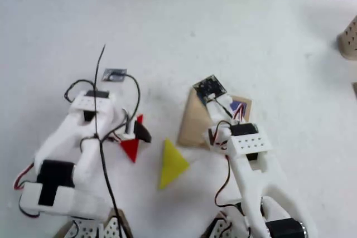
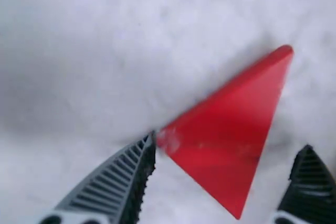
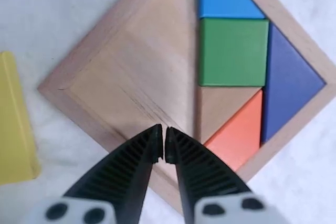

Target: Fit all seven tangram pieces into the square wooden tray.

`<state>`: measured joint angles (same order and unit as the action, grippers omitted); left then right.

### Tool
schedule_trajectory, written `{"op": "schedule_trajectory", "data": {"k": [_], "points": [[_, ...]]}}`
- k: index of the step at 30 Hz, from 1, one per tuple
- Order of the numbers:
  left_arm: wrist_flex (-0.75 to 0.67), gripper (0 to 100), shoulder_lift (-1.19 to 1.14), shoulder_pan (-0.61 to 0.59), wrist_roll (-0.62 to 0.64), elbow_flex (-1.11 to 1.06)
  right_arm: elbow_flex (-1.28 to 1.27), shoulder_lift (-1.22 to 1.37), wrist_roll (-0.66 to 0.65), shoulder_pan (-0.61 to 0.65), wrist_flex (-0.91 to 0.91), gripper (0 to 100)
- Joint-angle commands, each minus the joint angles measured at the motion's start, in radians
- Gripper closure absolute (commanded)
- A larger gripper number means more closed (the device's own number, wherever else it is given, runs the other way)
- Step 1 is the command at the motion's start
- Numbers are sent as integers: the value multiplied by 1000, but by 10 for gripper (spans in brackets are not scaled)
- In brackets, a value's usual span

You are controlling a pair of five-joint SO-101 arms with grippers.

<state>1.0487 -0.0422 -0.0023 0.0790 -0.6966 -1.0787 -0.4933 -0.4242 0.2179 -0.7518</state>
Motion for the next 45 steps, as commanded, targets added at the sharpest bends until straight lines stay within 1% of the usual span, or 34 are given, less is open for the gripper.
{"op": "schedule_trajectory", "data": {"k": [1,5,7,9,11,14,18,30,34,42,45], "points": [[8,608,-47,7,-14,84,21,-27,-9,-7,-13,978],[6,609,-53,41,-17,98,20,-27,-8,-7,-13,978],[8,633,-53,59,-17,98,20,-27,-8,-7,-13,978],[8,705,-53,70,-18,98,20,-27,-8,-7,-13,978],[8,818,-53,84,-34,98,21,-27,-8,-7,-13,978],[5,981,-53,113,-135,98,21,-27,-8,-7,-13,978],[15,947,-56,131,-150,98,21,-27,-8,-5,-13,978],[17,948,-48,130,-152,106,21,-27,-8,-5,-13,978],[14,981,-48,130,-152,107,21,-27,-8,-5,-13,978],[14,979,-48,130,-157,107,21,-27,-8,-5,-13,978],[18,980,-1,130,-160,98,21,-27,-8,-5,-13,978]]}}
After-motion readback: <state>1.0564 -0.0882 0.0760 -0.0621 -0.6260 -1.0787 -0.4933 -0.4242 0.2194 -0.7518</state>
